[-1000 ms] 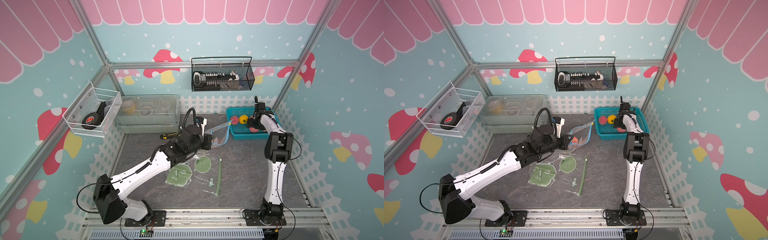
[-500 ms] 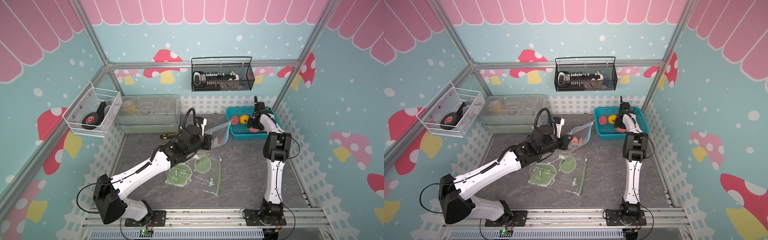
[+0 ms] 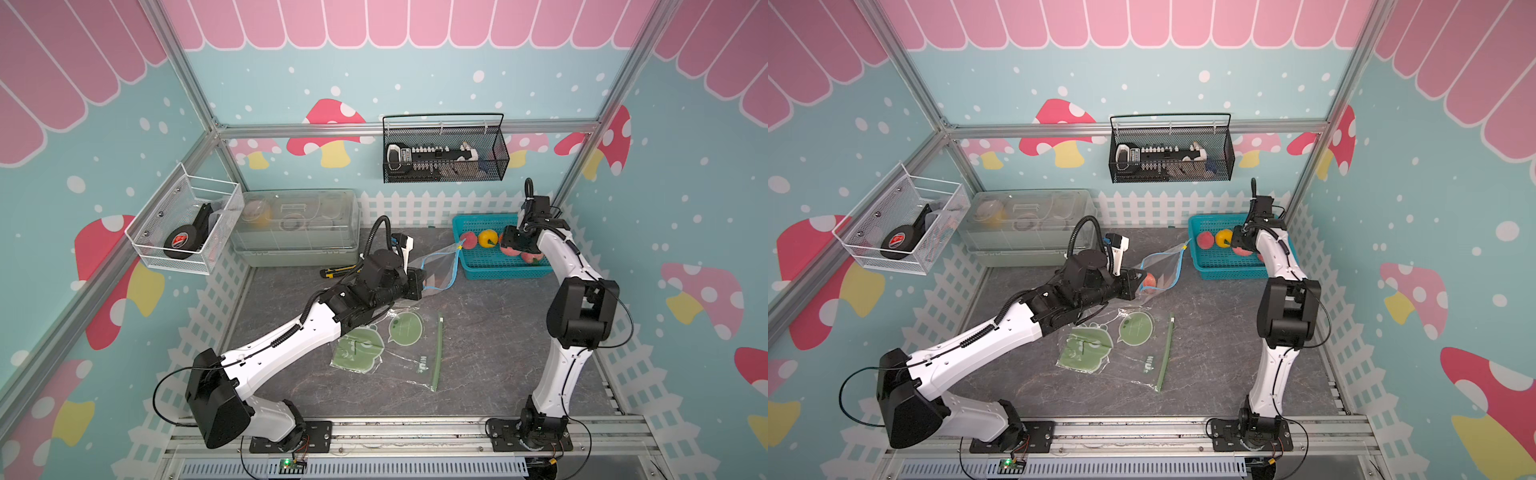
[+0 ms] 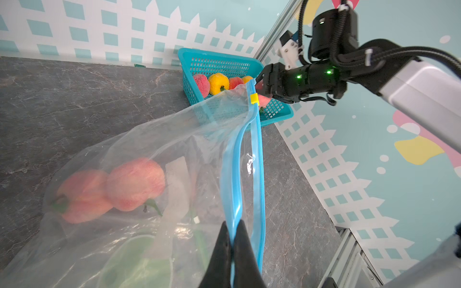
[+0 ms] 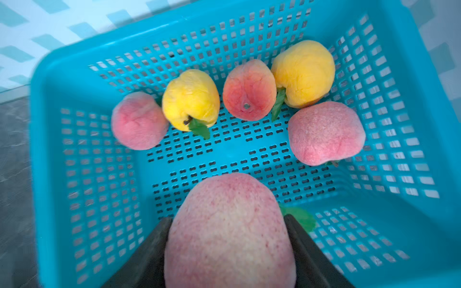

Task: Place the peach in a zip-top bag and seal the zipper
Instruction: Pick up the peach from the basket, then place the peach in the zipper food storage bag.

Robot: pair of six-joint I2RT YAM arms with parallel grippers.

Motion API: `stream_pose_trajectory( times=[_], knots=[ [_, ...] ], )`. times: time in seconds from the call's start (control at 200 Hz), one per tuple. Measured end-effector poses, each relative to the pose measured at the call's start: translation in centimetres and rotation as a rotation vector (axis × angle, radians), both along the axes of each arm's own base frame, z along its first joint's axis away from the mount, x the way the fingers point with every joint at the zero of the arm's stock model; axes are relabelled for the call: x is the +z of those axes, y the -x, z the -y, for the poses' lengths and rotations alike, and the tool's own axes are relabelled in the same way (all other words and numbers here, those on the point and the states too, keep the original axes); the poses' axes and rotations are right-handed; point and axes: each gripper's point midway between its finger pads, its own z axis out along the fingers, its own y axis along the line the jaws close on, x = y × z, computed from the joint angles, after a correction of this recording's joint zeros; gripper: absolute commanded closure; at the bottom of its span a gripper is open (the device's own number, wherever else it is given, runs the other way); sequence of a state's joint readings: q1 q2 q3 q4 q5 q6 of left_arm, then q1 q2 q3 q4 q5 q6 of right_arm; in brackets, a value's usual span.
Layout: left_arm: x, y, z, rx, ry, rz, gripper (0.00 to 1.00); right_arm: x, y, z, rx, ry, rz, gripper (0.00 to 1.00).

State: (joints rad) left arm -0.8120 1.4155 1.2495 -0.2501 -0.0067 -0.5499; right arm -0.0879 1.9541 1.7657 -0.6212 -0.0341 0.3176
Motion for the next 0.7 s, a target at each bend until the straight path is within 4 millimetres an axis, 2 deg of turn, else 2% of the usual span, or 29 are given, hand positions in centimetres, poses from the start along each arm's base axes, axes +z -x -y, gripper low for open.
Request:
stream_pose_trajectory(
  times=[0.185, 0.435, 0.545, 0.7],
  knots=[
    [0.0, 0.0, 0.0, -0.001, 0.000, 0.000, 1.00, 3.9, 3.5, -2.4, 0.073, -0.102, 0.132, 0.44],
    [0.0, 0.0, 0.0, -0.003, 0.001, -0.001, 1.00, 6.4, 7.9, -6.4, 0.186, -0.282, 0.237, 0.43],
    [0.0, 0.0, 0.0, -0.003, 0.001, -0.001, 1.00, 8.0, 9.9, -8.4, 0.245, -0.348, 0.281, 0.43],
    [0.0, 0.0, 0.1, -0.004, 0.002, -0.001, 1.00, 11.4, 13.0, -12.2, 0.377, -0.422, 0.369, 0.43]
  ],
)
